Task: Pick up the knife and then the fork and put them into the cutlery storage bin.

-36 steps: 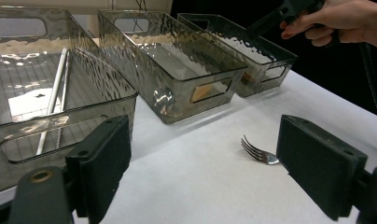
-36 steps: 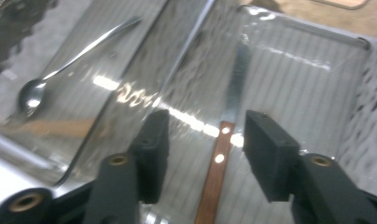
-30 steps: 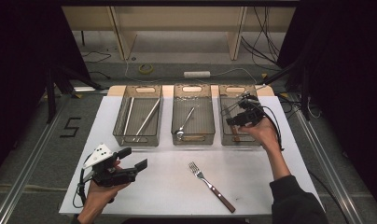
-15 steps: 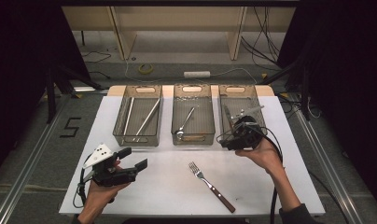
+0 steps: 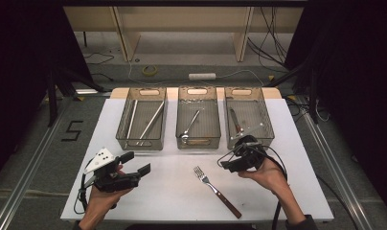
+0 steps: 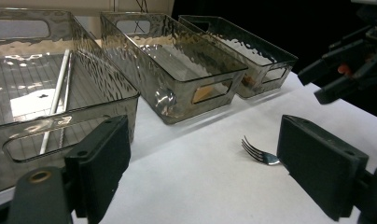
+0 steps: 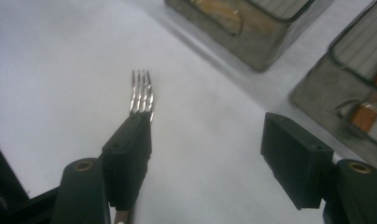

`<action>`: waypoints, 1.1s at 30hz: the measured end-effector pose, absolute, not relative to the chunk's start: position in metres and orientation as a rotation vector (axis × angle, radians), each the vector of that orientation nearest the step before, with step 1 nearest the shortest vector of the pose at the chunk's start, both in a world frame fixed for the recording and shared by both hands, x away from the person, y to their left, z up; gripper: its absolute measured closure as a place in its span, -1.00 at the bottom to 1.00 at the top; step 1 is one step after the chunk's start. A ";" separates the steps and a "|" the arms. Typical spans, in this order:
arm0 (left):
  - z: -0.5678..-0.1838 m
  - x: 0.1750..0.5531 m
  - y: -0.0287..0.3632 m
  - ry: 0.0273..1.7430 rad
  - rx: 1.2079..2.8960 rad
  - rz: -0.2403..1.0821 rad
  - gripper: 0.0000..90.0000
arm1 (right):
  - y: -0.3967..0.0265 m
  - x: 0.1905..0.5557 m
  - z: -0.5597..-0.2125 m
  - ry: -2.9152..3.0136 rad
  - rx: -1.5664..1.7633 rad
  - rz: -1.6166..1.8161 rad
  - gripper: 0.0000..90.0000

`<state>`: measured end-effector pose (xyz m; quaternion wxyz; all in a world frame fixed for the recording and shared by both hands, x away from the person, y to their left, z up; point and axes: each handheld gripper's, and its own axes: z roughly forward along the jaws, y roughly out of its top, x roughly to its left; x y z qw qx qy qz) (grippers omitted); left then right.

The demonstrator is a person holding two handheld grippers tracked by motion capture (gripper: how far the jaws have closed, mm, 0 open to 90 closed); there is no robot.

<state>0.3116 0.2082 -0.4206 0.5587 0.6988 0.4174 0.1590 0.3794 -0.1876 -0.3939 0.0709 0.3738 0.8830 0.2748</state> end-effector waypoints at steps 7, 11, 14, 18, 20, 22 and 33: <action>-0.420 0.311 0.209 0.983 1.649 0.377 -0.62 | -0.183 0.365 -0.407 2.733 1.109 0.770 -0.13; -0.420 0.311 0.209 0.984 1.649 0.376 -0.62 | -0.180 0.358 -0.413 2.751 1.107 0.734 -0.12; -0.421 0.311 0.208 0.986 1.649 0.375 -0.62 | -0.177 0.353 -0.416 2.764 1.095 0.703 -0.12; -0.421 0.311 0.208 0.986 1.649 0.375 -0.62 | -0.171 0.346 -0.422 2.790 1.077 0.667 -0.11; -0.421 0.311 0.208 0.986 1.649 0.375 -0.62 | -0.169 0.342 -0.425 2.801 1.072 0.653 -0.10; -0.421 0.311 0.208 0.985 1.649 0.375 -0.62 | -0.167 0.339 -0.428 2.808 1.068 0.645 -0.09; -0.421 0.311 0.208 0.982 1.657 0.375 -0.62 | -0.162 0.327 -0.444 2.856 1.036 0.591 0.03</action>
